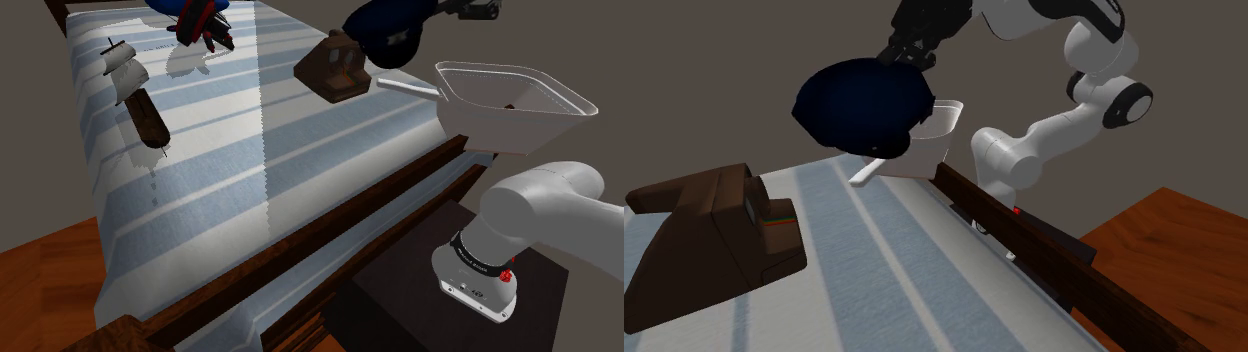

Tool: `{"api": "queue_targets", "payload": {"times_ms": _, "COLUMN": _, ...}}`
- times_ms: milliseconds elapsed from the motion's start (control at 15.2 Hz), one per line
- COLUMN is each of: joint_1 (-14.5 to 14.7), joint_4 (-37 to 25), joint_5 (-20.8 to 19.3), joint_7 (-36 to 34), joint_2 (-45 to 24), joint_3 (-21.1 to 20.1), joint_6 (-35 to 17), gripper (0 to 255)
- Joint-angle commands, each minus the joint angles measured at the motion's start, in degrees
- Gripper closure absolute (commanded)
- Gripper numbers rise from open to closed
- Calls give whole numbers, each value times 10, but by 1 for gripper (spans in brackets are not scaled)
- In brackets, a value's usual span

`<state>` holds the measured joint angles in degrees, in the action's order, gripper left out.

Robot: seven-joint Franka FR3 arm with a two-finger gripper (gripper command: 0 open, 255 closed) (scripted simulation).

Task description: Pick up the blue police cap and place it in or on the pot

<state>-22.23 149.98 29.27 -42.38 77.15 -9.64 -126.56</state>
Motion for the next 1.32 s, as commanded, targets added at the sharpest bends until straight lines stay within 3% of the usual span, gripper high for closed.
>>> {"api": "queue_targets", "payload": {"times_ms": 0, "joint_1": -4, "joint_4": 3, "joint_5": -20, "joint_7": 25, "joint_2": 14, "joint_3": 43, "joint_6": 21, "gripper": 255}}
{"api": "queue_targets", "payload": {"times_ms": 462, "joint_1": -23, "joint_4": -19, "joint_5": -87, "joint_7": 99, "joint_2": 24, "joint_3": 173, "joint_6": 85, "gripper": 255}}
{"api": "queue_targets", "payload": {"times_ms": 990, "joint_1": -28, "joint_4": -88, "joint_5": -157, "joint_7": 181, "joint_2": -8, "joint_3": 309, "joint_6": 149, "gripper": 255}}
{"api": "queue_targets", "payload": {"times_ms": 1122, "joint_1": -25, "joint_4": -112, "joint_5": -172, "joint_7": 200, "joint_2": -21, "joint_3": 340, "joint_6": 164, "gripper": 255}}
{"api": "queue_targets", "payload": {"times_ms": 1254, "joint_1": -29, "joint_4": -93, "joint_5": -174, "joint_7": 205, "joint_2": -11, "joint_3": 344, "joint_6": 157, "gripper": 255}}
